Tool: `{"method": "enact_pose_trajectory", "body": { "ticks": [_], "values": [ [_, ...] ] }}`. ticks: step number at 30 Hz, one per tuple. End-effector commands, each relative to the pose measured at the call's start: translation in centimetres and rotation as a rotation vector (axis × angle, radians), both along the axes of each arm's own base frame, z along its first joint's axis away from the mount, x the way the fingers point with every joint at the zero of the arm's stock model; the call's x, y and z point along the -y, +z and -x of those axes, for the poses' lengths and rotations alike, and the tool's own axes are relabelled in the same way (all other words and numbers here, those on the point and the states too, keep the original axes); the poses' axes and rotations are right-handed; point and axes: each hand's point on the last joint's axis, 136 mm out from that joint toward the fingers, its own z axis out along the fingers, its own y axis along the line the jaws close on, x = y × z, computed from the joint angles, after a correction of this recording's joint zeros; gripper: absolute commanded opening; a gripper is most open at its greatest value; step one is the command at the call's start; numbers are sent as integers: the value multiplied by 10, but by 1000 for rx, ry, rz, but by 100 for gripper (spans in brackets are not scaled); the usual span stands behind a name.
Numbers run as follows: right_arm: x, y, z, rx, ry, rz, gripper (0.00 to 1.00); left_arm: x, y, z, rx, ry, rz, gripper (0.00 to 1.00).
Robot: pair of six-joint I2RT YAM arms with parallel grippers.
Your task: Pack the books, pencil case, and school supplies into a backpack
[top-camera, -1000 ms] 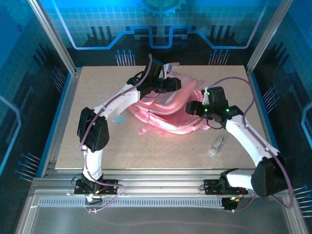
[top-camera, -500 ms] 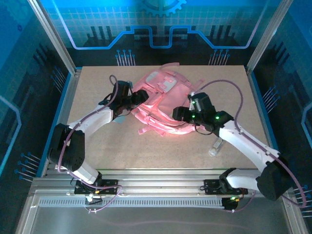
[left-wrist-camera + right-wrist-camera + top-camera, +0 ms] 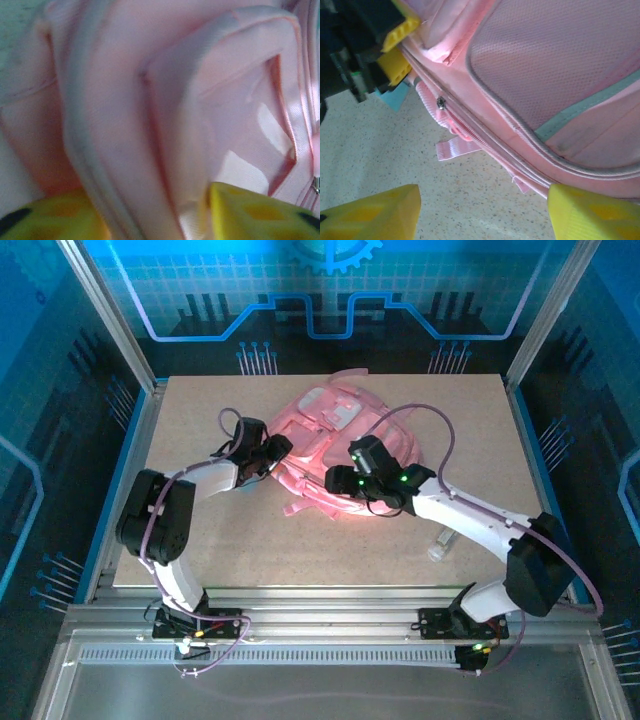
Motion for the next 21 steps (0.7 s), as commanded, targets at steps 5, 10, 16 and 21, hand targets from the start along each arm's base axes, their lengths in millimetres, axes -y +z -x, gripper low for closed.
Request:
{"method": "enact_pose_trajectory", "body": {
  "ticks": [5, 10, 16, 21],
  "values": [
    [-53, 1, 6, -12, 67, -60, 51, 12, 25, -15, 114, 38, 97, 0],
    [-69, -13, -1, -42, 75, -35, 37, 24, 54, 5, 175, 35, 107, 0],
    [-63, -38, -21, -48, -51, 25, 38, 28, 75, 20, 216, 47, 123, 0],
    [-62, -46, -40, -17, -119, 87, 38, 36, 88, 29, 236, 31, 168, 0]
  ]
}}
